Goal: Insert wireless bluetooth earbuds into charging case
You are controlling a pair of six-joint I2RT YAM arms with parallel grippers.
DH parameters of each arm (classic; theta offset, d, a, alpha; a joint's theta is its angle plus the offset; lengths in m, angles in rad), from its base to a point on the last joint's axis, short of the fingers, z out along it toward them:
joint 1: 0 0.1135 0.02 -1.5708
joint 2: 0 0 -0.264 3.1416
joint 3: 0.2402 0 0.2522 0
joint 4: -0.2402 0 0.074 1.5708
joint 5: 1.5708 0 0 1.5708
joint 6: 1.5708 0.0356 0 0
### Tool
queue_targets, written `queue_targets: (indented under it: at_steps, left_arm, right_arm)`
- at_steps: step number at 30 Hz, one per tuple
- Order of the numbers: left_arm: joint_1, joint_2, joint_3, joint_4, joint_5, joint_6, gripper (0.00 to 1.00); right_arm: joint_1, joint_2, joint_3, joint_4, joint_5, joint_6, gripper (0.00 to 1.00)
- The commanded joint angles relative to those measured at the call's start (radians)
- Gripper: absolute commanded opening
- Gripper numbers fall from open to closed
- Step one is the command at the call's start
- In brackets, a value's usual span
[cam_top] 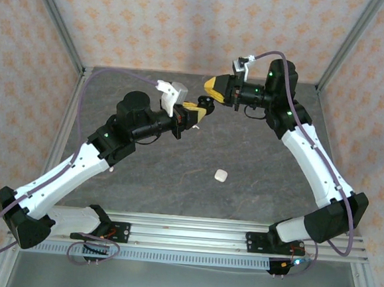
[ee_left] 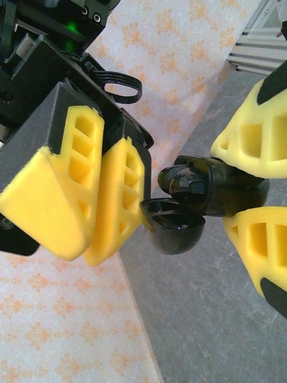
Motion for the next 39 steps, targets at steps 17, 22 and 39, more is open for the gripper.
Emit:
queue_targets:
  at_steps: [17, 22, 39]
  left_arm:
    - [-0.006, 0.060, 0.063, 0.046, 0.153, 0.055, 0.00]
    - [-0.005, 0.064, 0.071, 0.047, 0.155, 0.057, 0.00]
    - [0.022, 0.097, 0.102, -0.046, 0.034, -0.070, 0.00]
  right_arm:
    - [-0.027, 0.000, 0.125, -0.326, 0.082, -0.198, 0.37]
    - [-0.031, 0.014, 0.136, -0.341, 0.046, -0.202, 0.37]
    - [-0.031, -0.020, 0.134, -0.304, -0.176, -0.208, 0.15]
